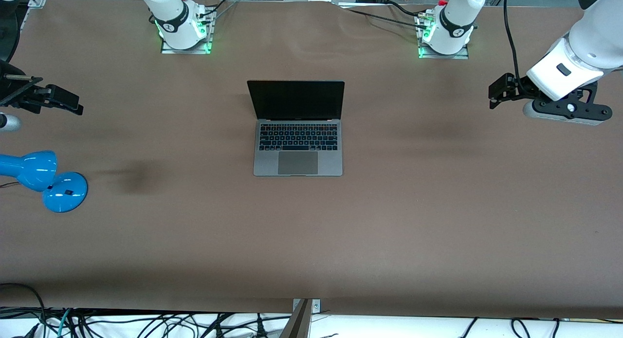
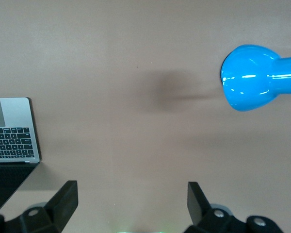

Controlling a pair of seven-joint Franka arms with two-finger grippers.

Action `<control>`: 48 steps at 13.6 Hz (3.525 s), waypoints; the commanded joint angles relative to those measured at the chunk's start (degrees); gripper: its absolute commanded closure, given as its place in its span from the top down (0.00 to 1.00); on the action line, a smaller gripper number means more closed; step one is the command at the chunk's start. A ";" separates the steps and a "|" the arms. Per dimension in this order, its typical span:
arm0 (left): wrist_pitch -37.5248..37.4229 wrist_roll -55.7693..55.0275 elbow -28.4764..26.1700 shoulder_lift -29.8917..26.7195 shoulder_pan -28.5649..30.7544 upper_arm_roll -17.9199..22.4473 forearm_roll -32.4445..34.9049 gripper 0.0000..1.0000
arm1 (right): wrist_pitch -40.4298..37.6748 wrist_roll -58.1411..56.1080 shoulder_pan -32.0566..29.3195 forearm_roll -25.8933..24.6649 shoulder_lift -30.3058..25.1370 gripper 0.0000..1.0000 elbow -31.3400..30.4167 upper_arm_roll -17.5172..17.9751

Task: Close laptop with both arms from behind
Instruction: 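Move both grippers from rest toward the laptop's screen, then lower both grippers behind the open laptop screen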

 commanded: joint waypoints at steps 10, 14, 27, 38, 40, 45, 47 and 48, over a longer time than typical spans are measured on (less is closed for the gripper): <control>-2.19 0.11 0.88 0.27 0.02 -0.22 -1.25 1.00 | -3.29 0.02 -0.92 -0.72 -1.42 1.00 -1.48 2.73; -3.86 -5.24 0.35 0.35 -0.41 -2.86 -5.46 1.00 | -3.02 0.20 -0.92 -0.81 -1.25 1.00 -1.48 2.99; -2.73 -24.30 -1.76 1.58 -0.85 -14.37 -13.03 1.00 | -5.93 18.71 -0.66 5.17 0.69 0.71 -4.20 21.17; 2.55 -45.67 -7.12 6.33 -1.56 -27.21 -24.18 0.00 | -5.66 24.19 -0.57 17.98 3.49 0.07 -9.19 26.81; 2.55 -45.77 -7.82 8.25 -1.56 -27.21 -26.12 0.00 | -5.66 24.63 -0.48 21.16 3.76 0.00 -12.10 26.90; 4.04 -45.86 -10.37 11.07 -3.23 -27.30 -28.32 0.00 | -4.88 27.17 4.08 21.96 5.60 0.00 -14.92 26.99; 5.45 -46.03 -12.47 11.86 -4.37 -27.30 -28.67 0.00 | -4.61 27.44 5.23 21.96 7.18 0.00 -15.10 26.99; 6.93 -46.38 -13.44 11.87 -4.98 -27.30 -28.76 0.00 | -4.52 27.44 5.66 21.96 8.06 0.00 -15.27 26.99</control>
